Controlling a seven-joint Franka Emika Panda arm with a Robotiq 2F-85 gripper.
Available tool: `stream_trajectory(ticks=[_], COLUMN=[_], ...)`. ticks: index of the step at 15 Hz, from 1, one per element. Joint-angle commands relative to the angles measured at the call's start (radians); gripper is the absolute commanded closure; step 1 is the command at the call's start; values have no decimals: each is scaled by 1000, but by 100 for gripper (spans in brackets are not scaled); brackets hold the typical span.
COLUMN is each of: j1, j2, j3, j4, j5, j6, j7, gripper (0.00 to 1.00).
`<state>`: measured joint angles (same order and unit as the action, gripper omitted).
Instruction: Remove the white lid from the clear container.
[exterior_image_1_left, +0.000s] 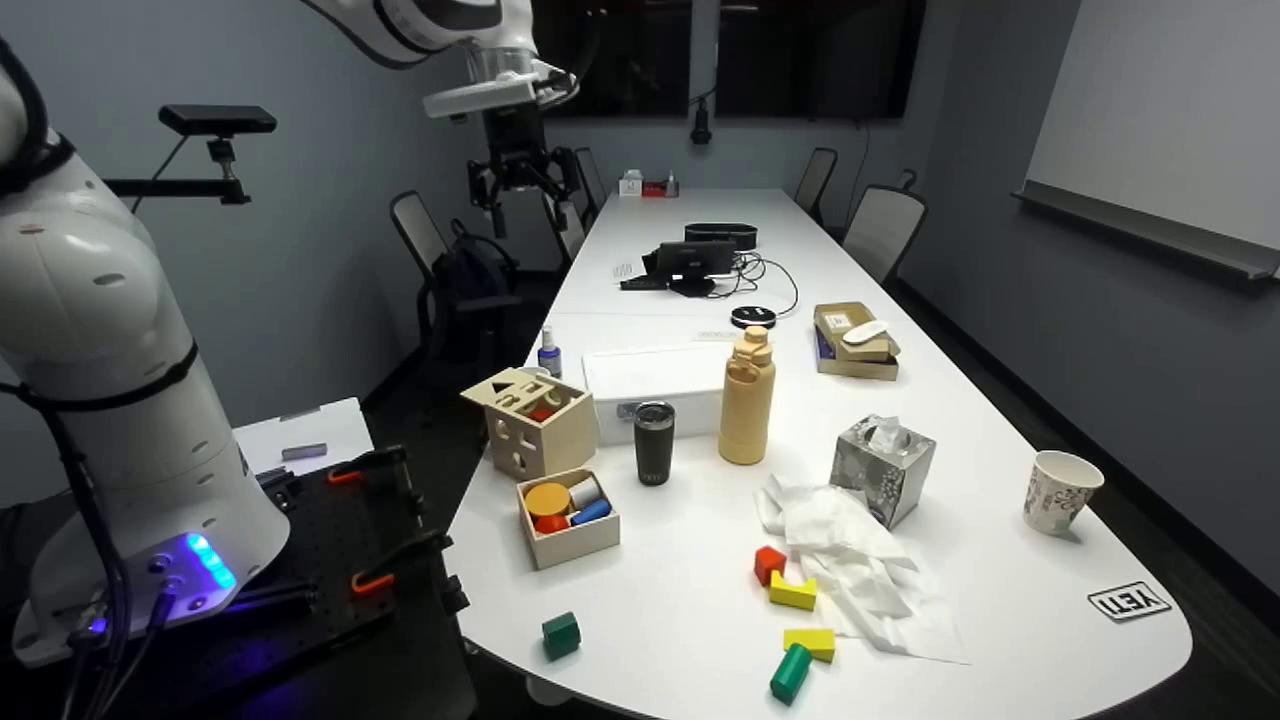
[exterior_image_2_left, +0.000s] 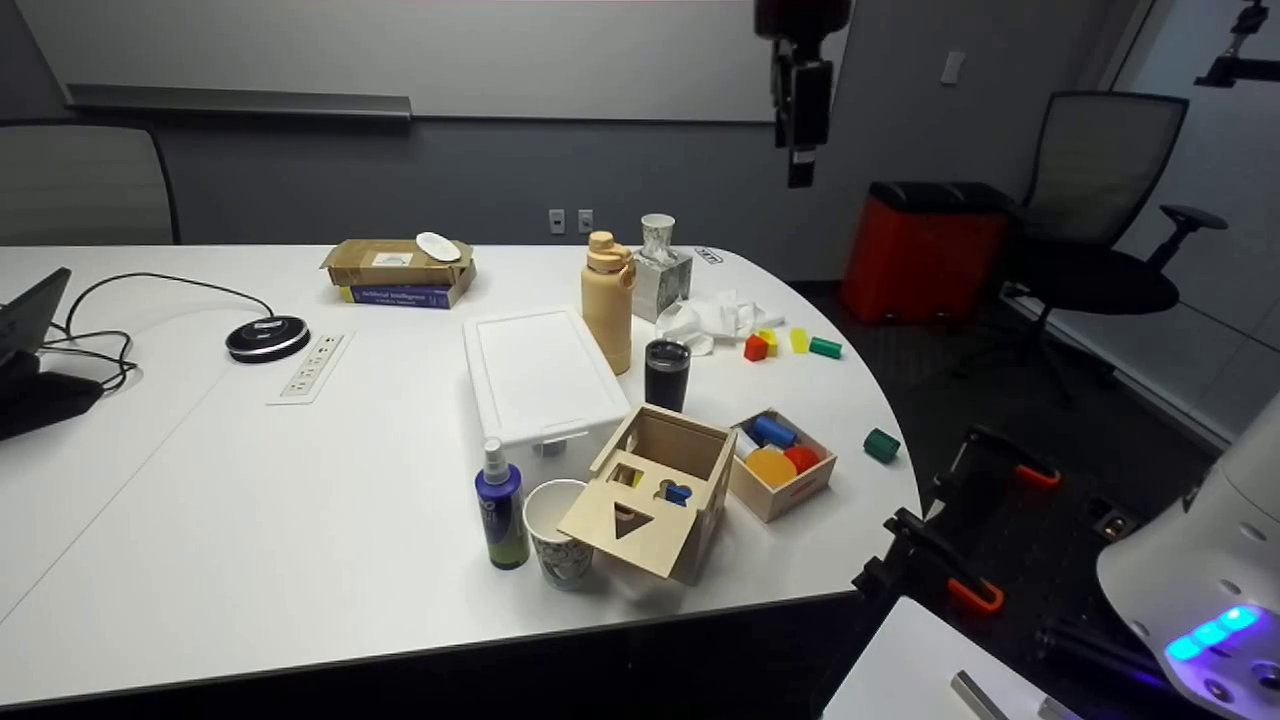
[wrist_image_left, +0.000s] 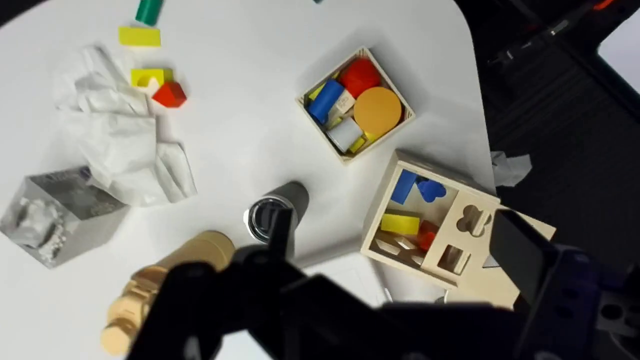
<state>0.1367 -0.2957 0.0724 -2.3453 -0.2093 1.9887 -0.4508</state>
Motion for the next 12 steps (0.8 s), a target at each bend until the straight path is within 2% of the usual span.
stream_trajectory(ticks=[1, 5, 7, 10, 12], j1=[13, 7, 9, 24, 40], j2=[264, 492, 573, 658, 699], j3=[-8, 38, 56, 70, 63], j4=[162, 311, 352, 374, 375], j5=[-19, -43, -96, -183, -223], j6=[64, 125, 167, 227, 259], j7=[-161, -315, -333, -289, -211], gripper=[0, 0, 0, 0, 0])
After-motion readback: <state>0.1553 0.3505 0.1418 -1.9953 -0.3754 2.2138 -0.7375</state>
